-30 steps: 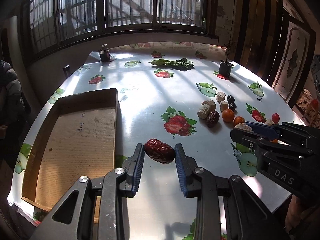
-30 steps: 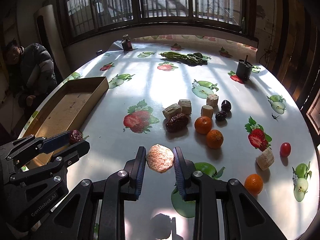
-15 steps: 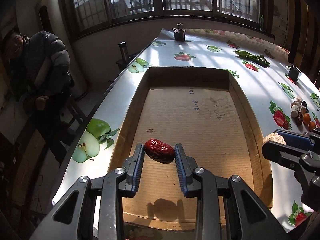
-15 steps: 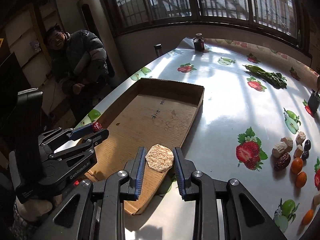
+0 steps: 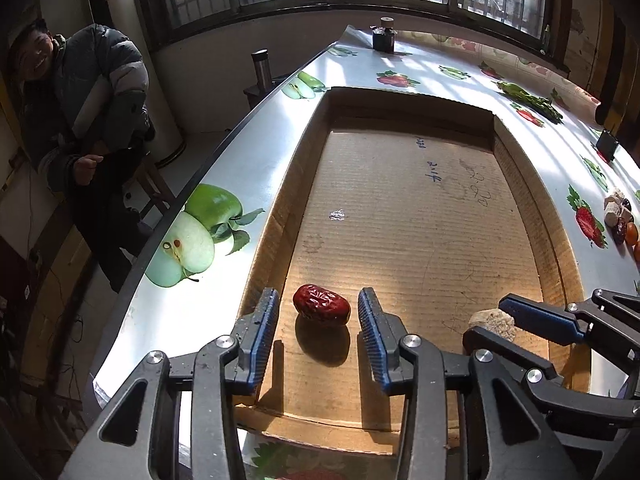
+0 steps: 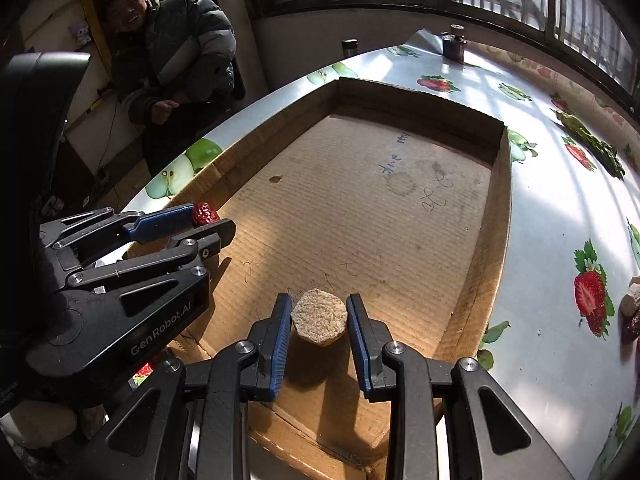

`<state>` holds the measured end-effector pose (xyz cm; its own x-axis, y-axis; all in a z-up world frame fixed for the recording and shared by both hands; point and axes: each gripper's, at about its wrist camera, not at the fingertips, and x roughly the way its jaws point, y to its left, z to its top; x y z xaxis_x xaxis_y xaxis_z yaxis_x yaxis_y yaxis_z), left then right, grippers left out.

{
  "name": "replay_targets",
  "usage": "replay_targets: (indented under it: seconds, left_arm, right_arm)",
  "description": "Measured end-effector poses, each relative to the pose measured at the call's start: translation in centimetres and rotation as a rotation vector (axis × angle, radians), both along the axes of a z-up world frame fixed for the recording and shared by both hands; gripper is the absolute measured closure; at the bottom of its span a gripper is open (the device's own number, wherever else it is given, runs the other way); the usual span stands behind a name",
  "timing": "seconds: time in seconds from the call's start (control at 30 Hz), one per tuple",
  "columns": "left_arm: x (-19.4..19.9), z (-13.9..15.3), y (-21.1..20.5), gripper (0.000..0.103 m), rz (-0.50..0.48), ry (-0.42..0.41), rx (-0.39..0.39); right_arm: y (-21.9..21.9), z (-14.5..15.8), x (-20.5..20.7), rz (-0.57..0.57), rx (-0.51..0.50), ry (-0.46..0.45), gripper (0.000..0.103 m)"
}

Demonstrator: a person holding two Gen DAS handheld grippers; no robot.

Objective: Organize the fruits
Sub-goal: 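Carry both items into the cardboard box and open both tools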

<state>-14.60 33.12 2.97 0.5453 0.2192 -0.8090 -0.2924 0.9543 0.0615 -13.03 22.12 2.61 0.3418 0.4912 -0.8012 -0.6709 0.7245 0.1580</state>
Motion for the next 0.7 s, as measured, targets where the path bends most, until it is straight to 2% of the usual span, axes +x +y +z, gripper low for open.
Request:
replay_targets:
  seconds: [0.13, 0.2, 0.27, 0.4, 0.5, 0.57, 0.7]
  left_arm:
    - [-1.0, 1.2, 0.5, 0.056, 0.019, -0.032, -0.034]
    - [-1.4, 2.1, 0.6, 0.048, 0.029, -0.051, -0.050]
    - [-2.0, 3.0, 0.4, 0.042, 0.045, -0.079, -0.033]
    - [-2.8, 4.9, -0.5, 0.040, 0.039, -0.135, -0.065]
    - [-2.9, 6.1, -1.8, 0.028, 0.023, -0.170, -0.052]
    - [-2.8, 6.5, -2.5, 0.027, 0.030, -0.176, -0.023]
    - [-2.4, 7.1, -3.9, 0.027, -0.001, -0.182, -0.080]
  right_arm:
    - [-0.4, 0.7, -0.3, -0.009, 0.023, -0.017, 0.060]
    - [-0.8, 1.3, -0.5, -0.017, 0.044, -0.024, 0.049]
    - [-1.5, 1.9, -0.6, -0.025, 0.062, -0.030, 0.049]
    - [-3.7, 3.4, -0.7, -0.057, 0.103, -0.053, 0.049]
    - [-6.1, 4.4, -0.7, -0.096, 0.129, -0.069, 0.049]
    - [-8.1, 4.9, -0.5, -0.128, 0.151, -0.065, 0.049]
    - [-12.7, 5.3, 0.0, -0.201, 0.169, -0.072, 0.049]
